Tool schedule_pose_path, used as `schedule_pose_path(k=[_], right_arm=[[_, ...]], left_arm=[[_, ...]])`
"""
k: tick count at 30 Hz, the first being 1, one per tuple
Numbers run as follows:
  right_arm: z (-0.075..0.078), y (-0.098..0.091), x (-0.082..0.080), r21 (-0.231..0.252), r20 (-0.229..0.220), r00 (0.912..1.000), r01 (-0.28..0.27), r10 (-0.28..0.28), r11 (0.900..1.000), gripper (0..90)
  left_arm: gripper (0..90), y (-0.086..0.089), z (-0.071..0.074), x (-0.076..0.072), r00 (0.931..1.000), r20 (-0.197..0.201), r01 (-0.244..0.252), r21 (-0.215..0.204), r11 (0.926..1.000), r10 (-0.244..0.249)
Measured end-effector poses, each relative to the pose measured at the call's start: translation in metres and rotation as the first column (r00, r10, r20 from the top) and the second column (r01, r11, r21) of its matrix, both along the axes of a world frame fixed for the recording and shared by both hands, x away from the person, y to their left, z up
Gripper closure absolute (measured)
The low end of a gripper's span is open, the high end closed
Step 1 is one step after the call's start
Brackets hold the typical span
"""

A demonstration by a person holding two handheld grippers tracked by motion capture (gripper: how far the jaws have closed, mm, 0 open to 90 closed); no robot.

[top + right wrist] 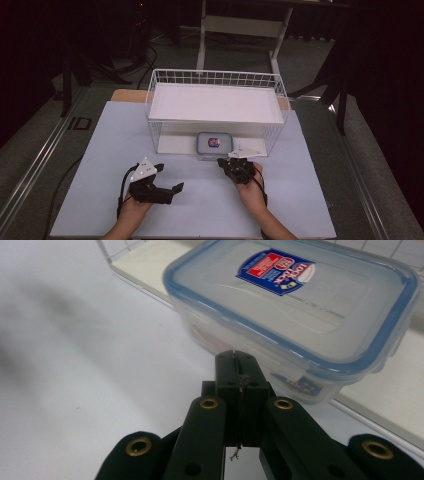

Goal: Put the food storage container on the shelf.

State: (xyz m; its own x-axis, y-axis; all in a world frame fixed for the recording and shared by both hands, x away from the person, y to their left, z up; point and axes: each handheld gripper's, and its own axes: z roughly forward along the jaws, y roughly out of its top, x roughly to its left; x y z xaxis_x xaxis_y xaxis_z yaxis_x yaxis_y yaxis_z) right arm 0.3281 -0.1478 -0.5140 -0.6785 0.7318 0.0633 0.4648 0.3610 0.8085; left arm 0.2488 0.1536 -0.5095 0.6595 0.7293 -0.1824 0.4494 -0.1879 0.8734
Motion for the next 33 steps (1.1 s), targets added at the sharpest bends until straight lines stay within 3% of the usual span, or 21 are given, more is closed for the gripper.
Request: schedule_pose_path(k=[8,17,33], right_arm=[[-0.003,0.009,0.010,-0.003,-0.005,1.0000,-0.008,0.008,1.0000,89.9],[-0.007,0.024,0.024,-0.009,0.001,1.0000,-0.009,0.009,0.9999,90.0],[-0.007,0.028,0.042,0.009,-0.008,0.9999,0.009,-0.009,0.9999,89.9]], left_arm=[[2.3,0.005,-0.004,0.003,0.9999,-0.013,-0.003,-0.018,0.9998,0.002],[2.3,0.006,-0.009,0.006,0.9997,-0.026,0.000,-0.003,1.0000,0.000],[2.3,0.003,-0.010,0.003,0.9996,-0.025,0.015,0.000,0.9999,-0.015]])
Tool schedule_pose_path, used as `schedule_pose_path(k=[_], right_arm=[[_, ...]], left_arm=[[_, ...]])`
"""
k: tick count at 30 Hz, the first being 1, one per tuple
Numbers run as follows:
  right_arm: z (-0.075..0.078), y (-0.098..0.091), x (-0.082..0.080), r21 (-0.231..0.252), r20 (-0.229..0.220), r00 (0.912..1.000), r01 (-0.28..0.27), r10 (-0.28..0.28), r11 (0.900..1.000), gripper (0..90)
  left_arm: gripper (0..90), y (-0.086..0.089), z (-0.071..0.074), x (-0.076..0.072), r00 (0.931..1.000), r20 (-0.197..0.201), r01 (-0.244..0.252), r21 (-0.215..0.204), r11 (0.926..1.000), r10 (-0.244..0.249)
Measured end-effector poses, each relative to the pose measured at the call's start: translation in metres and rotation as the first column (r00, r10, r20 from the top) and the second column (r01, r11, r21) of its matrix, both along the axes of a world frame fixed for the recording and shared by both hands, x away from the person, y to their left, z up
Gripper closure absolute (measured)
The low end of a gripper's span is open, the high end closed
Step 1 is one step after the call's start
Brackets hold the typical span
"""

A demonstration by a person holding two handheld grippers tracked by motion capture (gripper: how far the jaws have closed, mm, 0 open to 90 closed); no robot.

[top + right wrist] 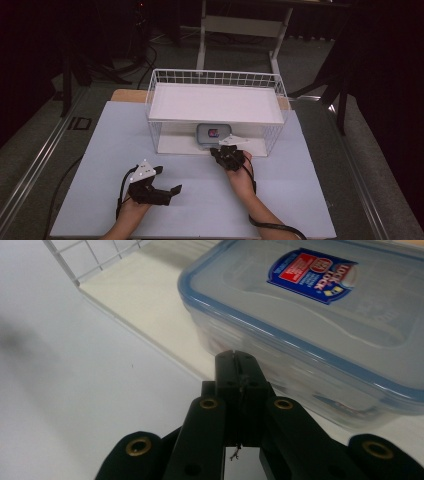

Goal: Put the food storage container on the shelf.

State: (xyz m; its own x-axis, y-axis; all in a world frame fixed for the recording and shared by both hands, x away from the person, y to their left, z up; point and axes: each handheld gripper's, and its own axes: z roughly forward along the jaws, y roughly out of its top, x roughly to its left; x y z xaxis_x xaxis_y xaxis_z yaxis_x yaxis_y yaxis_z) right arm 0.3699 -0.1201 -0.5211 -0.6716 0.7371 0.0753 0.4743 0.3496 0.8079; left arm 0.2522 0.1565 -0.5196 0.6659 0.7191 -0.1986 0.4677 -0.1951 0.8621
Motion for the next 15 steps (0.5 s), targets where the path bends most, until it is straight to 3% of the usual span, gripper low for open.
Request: schedule_pose_path(k=[15], right_arm=[[0.000,0.010,0.013,-0.023,0.024,0.9996,0.018,-0.017,0.9996,89.8]], left_arm=[[2.3,0.000,0.001,-0.002,1.0000,0.001,0.008,-0.003,1.0000,-0.008]])
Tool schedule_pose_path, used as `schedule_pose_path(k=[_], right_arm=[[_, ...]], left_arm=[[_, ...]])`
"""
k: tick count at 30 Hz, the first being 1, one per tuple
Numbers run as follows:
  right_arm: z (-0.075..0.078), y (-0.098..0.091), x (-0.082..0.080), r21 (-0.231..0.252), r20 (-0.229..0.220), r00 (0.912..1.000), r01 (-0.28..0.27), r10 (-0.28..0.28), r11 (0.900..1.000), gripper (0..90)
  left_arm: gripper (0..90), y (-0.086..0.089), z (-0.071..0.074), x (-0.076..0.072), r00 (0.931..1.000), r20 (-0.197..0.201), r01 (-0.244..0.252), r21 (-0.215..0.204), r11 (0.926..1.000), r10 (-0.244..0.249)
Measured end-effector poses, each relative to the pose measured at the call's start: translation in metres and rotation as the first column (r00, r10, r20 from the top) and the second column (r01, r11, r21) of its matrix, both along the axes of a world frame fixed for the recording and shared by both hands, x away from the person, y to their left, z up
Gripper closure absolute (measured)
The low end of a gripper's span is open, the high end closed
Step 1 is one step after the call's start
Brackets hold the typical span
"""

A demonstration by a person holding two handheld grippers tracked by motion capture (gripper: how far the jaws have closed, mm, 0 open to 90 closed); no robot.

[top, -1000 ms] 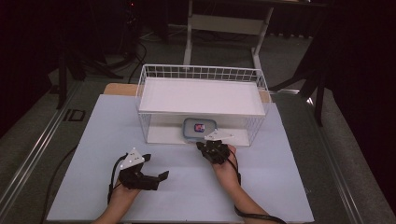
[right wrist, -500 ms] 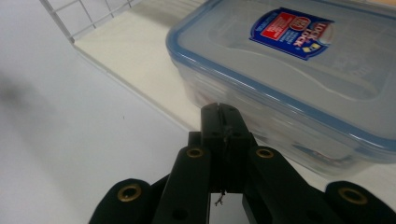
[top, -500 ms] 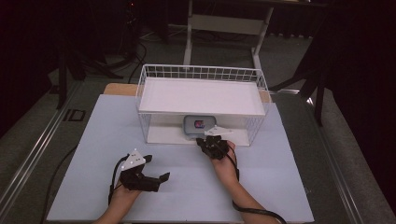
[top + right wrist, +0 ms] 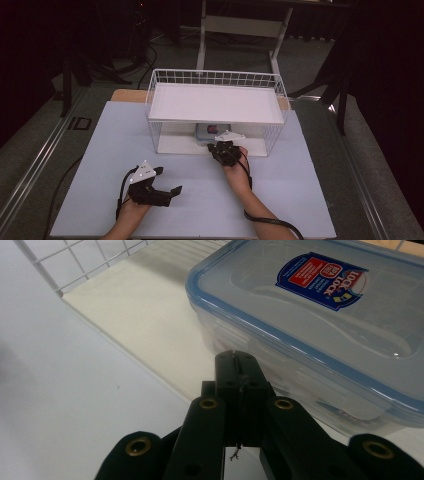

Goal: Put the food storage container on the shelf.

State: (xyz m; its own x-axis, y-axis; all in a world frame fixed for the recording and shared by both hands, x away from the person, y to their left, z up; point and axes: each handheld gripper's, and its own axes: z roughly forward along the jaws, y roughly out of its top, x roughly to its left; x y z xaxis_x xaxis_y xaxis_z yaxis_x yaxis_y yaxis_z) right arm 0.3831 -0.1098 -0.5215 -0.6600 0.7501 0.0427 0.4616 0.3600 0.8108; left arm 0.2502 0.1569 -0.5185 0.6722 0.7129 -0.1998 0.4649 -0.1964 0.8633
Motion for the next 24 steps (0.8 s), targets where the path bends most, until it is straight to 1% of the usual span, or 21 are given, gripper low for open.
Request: schedule_pose_path(k=[4,11,14,16,17,18,20,23,24], right_arm=[[0.000,-0.001,0.002,0.008,-0.003,0.9999,0.014,-0.014,0.9999,89.6],[0.001,0.000,0.002,0.014,-0.011,0.9999,0.006,-0.005,0.9999,88.7],[0.003,0.000,-0.007,0.023,-0.008,0.9998,-0.020,0.020,0.9995,86.1],[0.004,-0.001,-0.008,0.023,-0.007,0.9997,-0.023,0.023,0.9995,85.9],[0.007,-0.005,-0.016,0.039,-0.008,0.9995,-0.031,0.032,0.9988,84.5],[0.008,-0.007,-0.018,0.047,-0.007,0.9994,-0.034,0.035,0.9983,84.5],[0.011,-0.011,-0.025,0.057,-0.007,0.9988,-0.047,0.048,0.9973,83.3],[0.011,-0.014,-0.032,0.056,-0.008,0.9984,-0.056,0.056,0.9969,82.3],[0.010,-0.017,-0.039,0.047,-0.004,0.9982,-0.060,0.060,0.9971,80.0]], left_arm=[[2.3,0.001,0.000,0.000,1.0000,-0.002,-0.002,-0.004,1.0000,0.002],[2.3,0.000,0.000,0.000,1.0000,0.001,0.002,-0.001,1.0000,-0.002],[2.3,0.000,0.000,0.000,1.0000,0.001,0.003,-0.002,1.0000,-0.003],[2.3,0.000,0.000,0.000,1.0000,0.003,0.003,-0.002,1.0000,-0.003],[2.3,0.000,0.001,-0.001,0.9999,0.009,0.010,-0.012,0.9999,-0.010],[2.3,0.000,0.001,-0.001,0.9999,0.009,0.010,-0.012,0.9999,-0.010],[2.3,-0.002,0.002,-0.002,0.9995,0.023,0.023,-0.007,0.9997,-0.023],[2.3,-0.003,0.002,-0.001,0.9992,0.026,0.029,-0.007,0.9995,-0.029],[2.3,-0.004,0.002,-0.001,0.9992,0.025,0.031,-0.007,0.9995,-0.031]])
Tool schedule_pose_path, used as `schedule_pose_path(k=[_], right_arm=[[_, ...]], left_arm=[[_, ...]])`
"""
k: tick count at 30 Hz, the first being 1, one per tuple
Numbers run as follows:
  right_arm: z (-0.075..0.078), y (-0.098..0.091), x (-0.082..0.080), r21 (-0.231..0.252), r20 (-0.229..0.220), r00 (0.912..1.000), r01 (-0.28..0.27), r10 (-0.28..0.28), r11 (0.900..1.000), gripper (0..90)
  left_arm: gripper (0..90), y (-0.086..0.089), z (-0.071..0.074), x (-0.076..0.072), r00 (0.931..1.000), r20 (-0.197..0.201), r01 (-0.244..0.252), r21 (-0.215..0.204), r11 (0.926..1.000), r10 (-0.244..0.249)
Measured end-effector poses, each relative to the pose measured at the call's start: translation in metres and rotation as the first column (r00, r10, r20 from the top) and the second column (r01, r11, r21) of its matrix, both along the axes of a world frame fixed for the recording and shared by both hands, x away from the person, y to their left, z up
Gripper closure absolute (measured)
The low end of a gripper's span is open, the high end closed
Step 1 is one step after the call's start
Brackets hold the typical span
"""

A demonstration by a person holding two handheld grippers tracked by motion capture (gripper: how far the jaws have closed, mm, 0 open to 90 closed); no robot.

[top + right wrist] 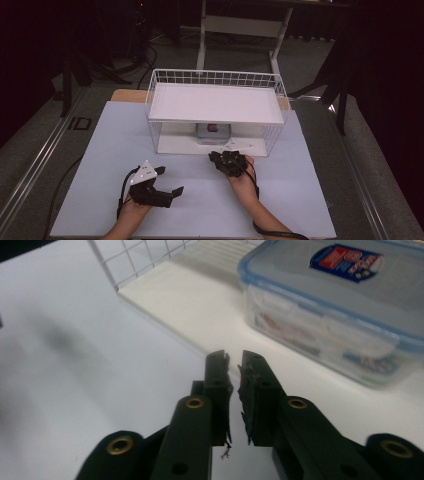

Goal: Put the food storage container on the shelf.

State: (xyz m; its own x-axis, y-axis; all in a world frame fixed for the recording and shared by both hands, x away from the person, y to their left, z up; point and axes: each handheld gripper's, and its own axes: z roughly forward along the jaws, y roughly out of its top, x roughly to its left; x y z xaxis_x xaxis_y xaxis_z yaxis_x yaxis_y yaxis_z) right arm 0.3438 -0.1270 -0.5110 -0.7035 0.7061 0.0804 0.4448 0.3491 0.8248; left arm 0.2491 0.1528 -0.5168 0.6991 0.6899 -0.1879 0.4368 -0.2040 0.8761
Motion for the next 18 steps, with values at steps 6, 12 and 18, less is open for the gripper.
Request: schedule_pose_path(k=[6,12,18], right_arm=[[0.001,-0.004,-0.017,-0.015,0.025,0.9996,-0.009,0.009,0.9998,68.7],[0.006,-0.006,-0.031,0.000,0.046,0.9989,0.003,-0.003,1.0000,49.9],[0.009,-0.009,-0.041,0.024,0.037,0.9993,-0.002,0.001,0.9997,28.5]], left_arm=[[2.3,-0.004,0.001,0.000,0.9999,0.004,0.014,0.001,0.9999,-0.014],[2.3,-0.006,0.000,0.000,0.9997,0.003,0.025,0.007,0.9997,-0.025],[2.3,-0.008,0.000,0.000,0.9994,0.007,0.034,-0.002,0.9994,-0.034]])
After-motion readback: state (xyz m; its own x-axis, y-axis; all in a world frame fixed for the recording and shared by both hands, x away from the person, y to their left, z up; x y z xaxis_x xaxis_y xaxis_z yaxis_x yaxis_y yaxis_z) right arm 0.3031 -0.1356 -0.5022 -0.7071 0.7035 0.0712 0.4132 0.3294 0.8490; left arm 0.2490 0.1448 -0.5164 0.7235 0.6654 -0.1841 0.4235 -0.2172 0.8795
